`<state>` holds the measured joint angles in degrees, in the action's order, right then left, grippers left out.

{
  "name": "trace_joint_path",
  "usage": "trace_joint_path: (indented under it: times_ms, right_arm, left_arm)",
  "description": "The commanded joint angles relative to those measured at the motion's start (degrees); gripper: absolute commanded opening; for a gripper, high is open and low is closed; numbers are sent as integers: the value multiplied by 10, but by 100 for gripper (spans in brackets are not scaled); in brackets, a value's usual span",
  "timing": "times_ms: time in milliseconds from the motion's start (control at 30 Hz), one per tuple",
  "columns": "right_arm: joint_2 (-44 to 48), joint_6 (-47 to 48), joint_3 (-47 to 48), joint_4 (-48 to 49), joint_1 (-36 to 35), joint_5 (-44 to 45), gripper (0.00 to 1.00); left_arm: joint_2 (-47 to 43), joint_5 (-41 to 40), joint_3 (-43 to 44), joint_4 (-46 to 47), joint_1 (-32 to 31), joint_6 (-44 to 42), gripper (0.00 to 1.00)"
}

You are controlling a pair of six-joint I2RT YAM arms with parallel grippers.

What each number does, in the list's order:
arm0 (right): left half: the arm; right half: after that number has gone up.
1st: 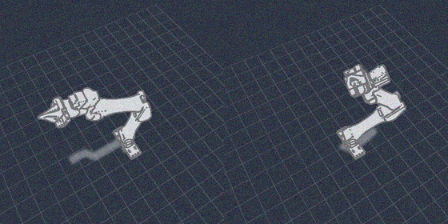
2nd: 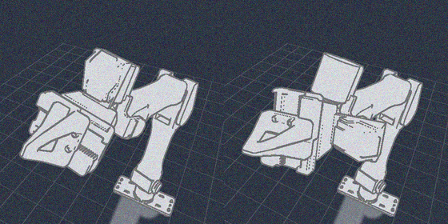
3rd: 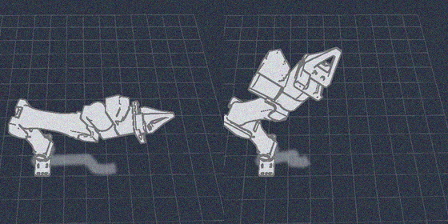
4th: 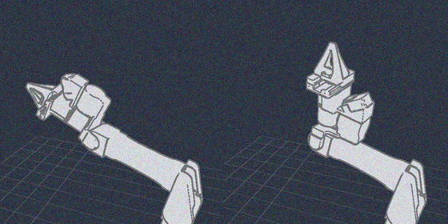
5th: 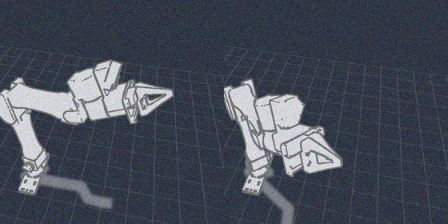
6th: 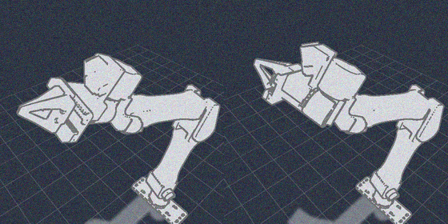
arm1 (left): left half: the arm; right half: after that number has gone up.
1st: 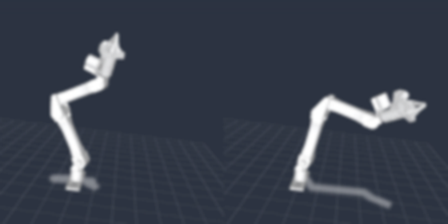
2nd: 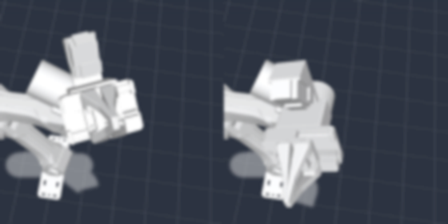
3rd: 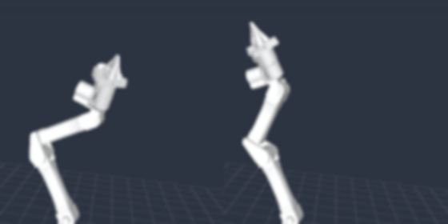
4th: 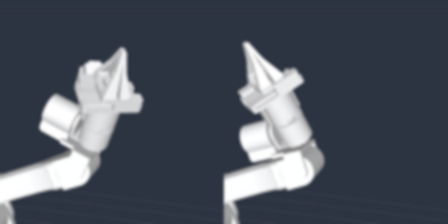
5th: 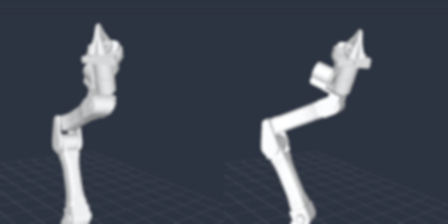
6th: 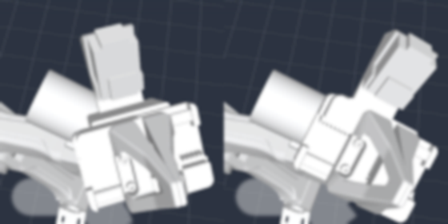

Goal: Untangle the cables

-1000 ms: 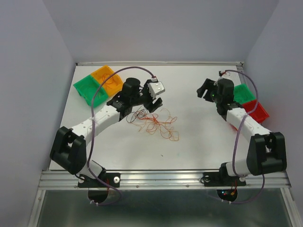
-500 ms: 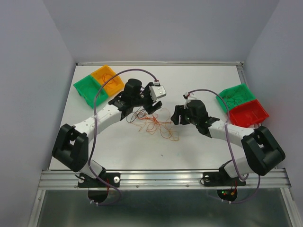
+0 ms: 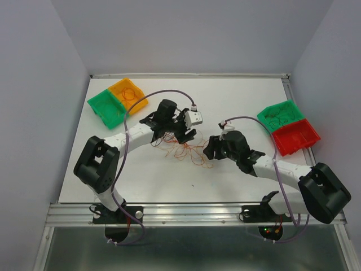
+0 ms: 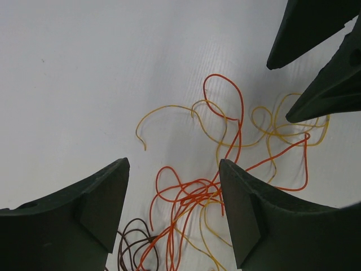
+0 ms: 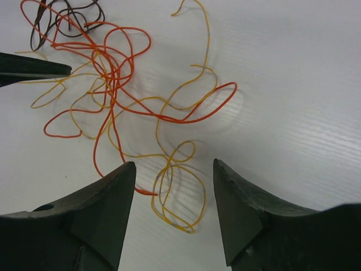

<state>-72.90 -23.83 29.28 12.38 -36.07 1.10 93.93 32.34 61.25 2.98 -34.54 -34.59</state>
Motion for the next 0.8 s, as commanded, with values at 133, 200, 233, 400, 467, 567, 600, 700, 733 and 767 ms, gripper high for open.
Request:
trace_joint_path:
  times_ms: [133,200,233,400,467,567,600,700,733,767]
  right_arm:
    - [-14,-17,-2,-23,-58,60,62]
    - [-24,-18,3,-30,-63,77,62]
    - [-35,-19,6,-32,-65,90,62]
    - [-59,-24,12,-39,-69,123,62]
    - [-62,-26,15,-40,-70,127,62]
    - [-67,-30,17,-45,-71,142,56]
    - [-71,-28,20,-48,-70,138,55]
    - [-81,-26,26,-50,-74,135,56]
    - [-80,-26,26,-50,-74,134,58]
    - [-70,-26,25,-49,-73,126,61]
  left_arm:
    - [-9,-2,33,0,-11,-10,74]
    - [-20,-23,28,9,-11,-3,73]
    - [-30,-32,26,15,-11,1,72]
    - [-67,-58,-6,66,0,28,72]
    - [-70,-56,-7,64,0,28,72]
    - [-67,-54,-5,65,1,30,72]
    - [-67,-54,-4,64,0,30,72]
    - [-61,-49,0,61,0,31,72]
    - [-60,-47,0,55,0,29,72]
    - [-53,-43,5,52,0,26,72]
